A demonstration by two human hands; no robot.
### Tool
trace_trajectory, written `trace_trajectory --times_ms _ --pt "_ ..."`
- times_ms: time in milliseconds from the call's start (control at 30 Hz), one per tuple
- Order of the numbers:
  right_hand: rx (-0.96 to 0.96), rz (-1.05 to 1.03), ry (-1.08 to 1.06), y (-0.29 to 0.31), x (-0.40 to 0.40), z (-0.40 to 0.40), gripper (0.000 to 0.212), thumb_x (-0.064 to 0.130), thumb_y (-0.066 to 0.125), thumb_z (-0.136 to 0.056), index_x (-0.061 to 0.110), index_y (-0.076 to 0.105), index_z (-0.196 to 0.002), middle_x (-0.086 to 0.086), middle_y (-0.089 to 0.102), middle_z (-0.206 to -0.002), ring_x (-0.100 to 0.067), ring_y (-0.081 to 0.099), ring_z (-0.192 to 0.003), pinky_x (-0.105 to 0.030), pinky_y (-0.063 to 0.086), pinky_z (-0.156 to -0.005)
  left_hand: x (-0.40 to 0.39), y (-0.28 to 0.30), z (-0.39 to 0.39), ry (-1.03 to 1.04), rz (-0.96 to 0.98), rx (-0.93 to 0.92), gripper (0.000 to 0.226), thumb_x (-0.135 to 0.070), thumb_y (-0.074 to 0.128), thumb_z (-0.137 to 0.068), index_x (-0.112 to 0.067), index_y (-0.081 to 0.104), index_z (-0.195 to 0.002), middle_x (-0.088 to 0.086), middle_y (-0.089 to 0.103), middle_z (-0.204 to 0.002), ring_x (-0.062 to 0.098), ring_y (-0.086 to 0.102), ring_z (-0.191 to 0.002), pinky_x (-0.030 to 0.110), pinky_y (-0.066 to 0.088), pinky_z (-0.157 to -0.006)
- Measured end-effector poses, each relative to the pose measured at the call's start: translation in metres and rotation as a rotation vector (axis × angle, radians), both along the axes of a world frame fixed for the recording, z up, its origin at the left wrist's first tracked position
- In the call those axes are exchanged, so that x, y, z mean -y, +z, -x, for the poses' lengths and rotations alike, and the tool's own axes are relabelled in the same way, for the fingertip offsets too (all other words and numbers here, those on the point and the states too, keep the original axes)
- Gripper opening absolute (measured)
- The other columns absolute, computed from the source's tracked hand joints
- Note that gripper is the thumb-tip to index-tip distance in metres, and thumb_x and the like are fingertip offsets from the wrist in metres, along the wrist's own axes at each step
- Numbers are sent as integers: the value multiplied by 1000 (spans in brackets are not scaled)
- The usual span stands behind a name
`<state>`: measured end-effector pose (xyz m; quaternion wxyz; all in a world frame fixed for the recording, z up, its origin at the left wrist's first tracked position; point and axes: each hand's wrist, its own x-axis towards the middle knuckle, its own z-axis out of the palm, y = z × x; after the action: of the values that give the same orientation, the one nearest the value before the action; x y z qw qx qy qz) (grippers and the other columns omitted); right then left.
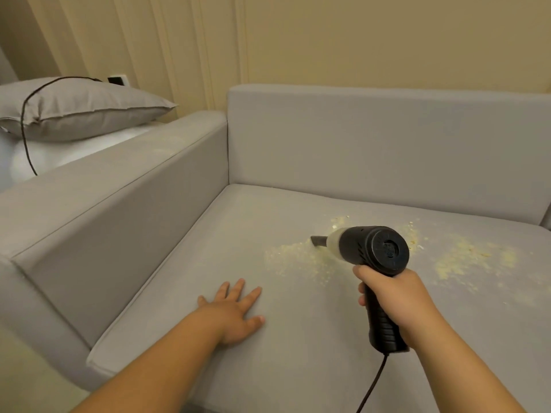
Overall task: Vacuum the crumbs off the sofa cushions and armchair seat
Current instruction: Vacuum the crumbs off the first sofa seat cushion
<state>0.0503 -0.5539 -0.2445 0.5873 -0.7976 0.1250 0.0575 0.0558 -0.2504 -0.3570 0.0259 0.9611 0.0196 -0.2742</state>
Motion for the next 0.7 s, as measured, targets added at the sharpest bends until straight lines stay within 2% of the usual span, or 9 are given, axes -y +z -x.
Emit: trace_trajectory --times_ms 133,367,467,567,700 --pt "-10 9 96 -4 -10 5 21 20 76 -87 1 74 -96 -20 76 -83 -24 73 -66 -53 63 -80 3 1 -2 6 -20 -32 77 -80 22 -96 -55 -19 -156 -11 -29 -168 25 -20 -158 72 2 -120" --pt "50 35 24 -7 -15 0 21 22 76 -86 1 73 -91 -16 76 -75 -34 75 -72 -41 57 -69 2 -1 -1 3 -28 -31 78 -79 24 -96 -54 -20 -156 -10 -30 -168 25 -21 -157 73 1 -119" --pt "25 31 79 -9 -20 0 21 20 76 -86 1 74 -91 -16 76 -76 -32 75 -70 -43 59 -71 2 -3 -2 2 -41 -40 79 -81 23 -95 -54 -21 -155 -10 -32 -167 26 -22 -157 74 1 -118" --pt "4 0 156 -9 -28 3 20 21 76 -87 1 74 -90 -18 76 -78 -25 73 -67 -52 62 -80 3 -5 -5 9 -55 -63 80 -82 22 -94 -55 -24 -154 -10 -34 -166 26 -24 -156 74 0 -118" --pt "25 14 164 -12 -35 4 22 22 76 -86 0 73 -85 -15 76 -73 -34 74 -72 -54 62 -83 4 -5 -6 18 -58 -83 81 -82 22 -94 -54 -25 -153 -11 -36 -165 26 -26 -156 74 -2 -118"
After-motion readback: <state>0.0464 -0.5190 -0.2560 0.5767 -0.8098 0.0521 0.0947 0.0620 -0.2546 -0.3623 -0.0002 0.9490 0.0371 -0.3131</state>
